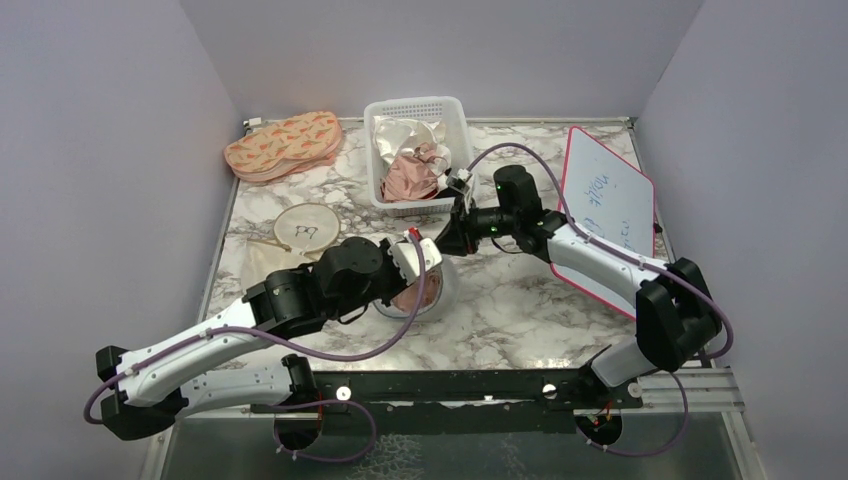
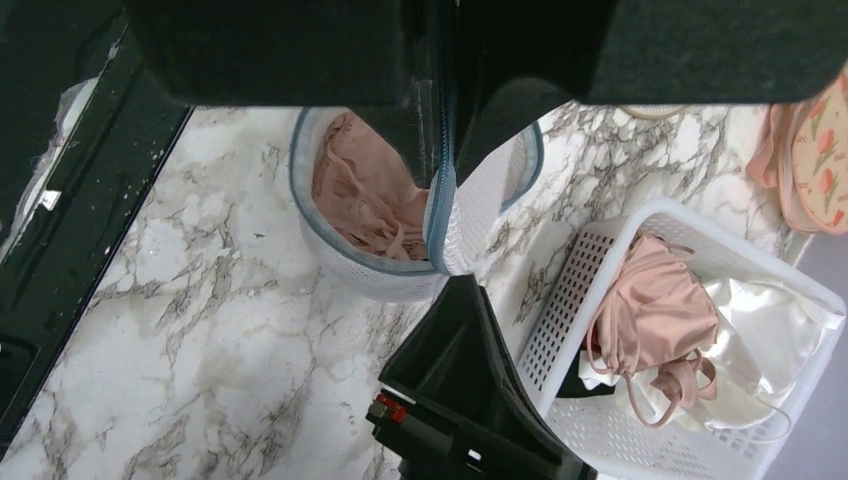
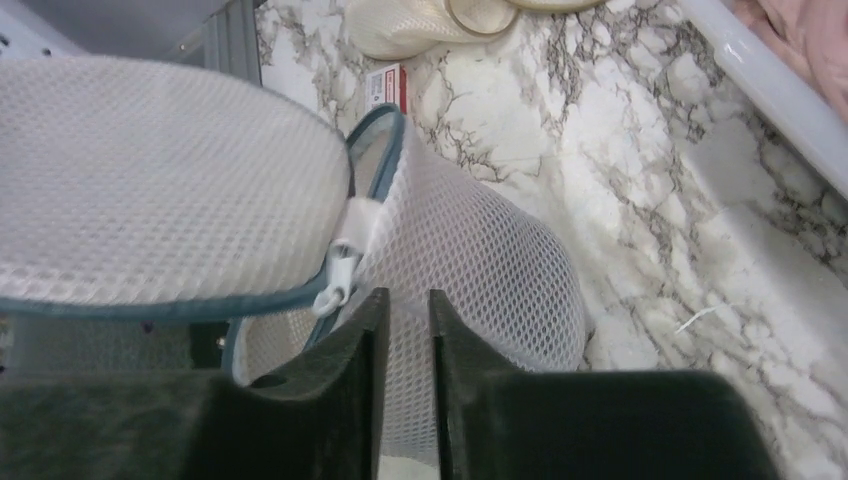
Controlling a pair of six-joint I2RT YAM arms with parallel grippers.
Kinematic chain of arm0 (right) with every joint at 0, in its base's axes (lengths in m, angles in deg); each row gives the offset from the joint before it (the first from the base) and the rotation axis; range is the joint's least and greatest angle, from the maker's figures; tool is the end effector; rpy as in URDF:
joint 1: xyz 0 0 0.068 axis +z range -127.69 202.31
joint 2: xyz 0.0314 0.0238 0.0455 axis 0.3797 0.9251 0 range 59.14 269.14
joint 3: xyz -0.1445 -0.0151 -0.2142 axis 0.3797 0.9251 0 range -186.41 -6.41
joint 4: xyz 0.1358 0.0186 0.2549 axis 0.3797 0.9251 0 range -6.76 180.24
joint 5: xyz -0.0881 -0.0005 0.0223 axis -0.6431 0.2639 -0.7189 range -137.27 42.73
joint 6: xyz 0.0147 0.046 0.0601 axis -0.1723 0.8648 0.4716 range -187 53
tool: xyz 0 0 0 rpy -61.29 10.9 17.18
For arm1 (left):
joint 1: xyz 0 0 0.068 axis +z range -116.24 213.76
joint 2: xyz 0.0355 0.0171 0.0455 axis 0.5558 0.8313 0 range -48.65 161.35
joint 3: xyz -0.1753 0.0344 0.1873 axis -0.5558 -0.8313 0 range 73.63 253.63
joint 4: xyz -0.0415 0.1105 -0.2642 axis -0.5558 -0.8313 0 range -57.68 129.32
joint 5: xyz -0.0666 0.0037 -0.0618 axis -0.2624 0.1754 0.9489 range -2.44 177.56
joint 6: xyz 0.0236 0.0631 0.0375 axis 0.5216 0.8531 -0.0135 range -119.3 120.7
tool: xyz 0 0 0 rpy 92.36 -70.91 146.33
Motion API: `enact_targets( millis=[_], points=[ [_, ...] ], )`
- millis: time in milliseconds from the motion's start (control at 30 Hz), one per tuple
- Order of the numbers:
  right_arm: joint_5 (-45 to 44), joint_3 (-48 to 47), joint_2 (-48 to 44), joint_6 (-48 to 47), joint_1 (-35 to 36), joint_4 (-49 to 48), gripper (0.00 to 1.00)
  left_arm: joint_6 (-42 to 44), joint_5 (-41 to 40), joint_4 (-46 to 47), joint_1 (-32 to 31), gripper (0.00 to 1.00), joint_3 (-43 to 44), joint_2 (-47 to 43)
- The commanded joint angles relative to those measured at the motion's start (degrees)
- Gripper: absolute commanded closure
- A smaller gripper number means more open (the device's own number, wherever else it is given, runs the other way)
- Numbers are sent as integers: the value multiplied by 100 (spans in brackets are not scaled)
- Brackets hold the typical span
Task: Unzip the laundry bag and remove the bra
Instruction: Unzip the laundry bag at the center of the board, then open the laundry bag at the center of the board.
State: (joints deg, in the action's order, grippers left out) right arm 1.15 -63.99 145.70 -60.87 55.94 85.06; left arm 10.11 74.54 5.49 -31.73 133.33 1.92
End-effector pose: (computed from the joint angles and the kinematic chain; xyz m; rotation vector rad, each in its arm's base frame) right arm 0.2854 0.2486 0.2218 -1.0213 1.9147 1.2951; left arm 0.1164 -0.2200 0.3514 1.1044 1.6828 -0.4026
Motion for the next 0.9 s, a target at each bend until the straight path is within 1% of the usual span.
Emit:
enact_targets(
  millis=[0,100,200,267,400,567,633,700,767,867],
  points=[
    [-636,-154,-69,364,-52,333,75,-613,-651,-5,-28,100,466,215],
    [-1243,-166,-355,579,-59,789,56,-1311,-1229,-237,-28,100,707,496],
    [-1827,-209,-603,716,-59,1404,40,-1958,-1478,-489,-18,100,919,762],
    [-1988,-176,-733,808,-50,1727,32,-2388,-1600,-669,-14,100,1101,971],
    [-2038,89,-1028,1124,-44,2036,25,-3073,-1845,-985,12,100,1476,1367],
    [-1881,607,-1469,1692,157,1775,19,-3618,-1999,-1345,265,100,1897,1754],
    [-2011,709,-1511,2001,352,1701,18,-3811,-1878,-1482,508,100,2045,1857],
    [-2275,685,-1432,2247,577,1702,15,-3945,-1584,-1540,824,100,2096,1918],
    [-2534,615,-1288,2502,810,1663,15,-4053,-1294,-1546,1115,100,2083,1946],
    [-2850,561,-1012,2861,1056,1508,15,-4162,-1131,-1548,1333,100,2025,1957]
  ],
)
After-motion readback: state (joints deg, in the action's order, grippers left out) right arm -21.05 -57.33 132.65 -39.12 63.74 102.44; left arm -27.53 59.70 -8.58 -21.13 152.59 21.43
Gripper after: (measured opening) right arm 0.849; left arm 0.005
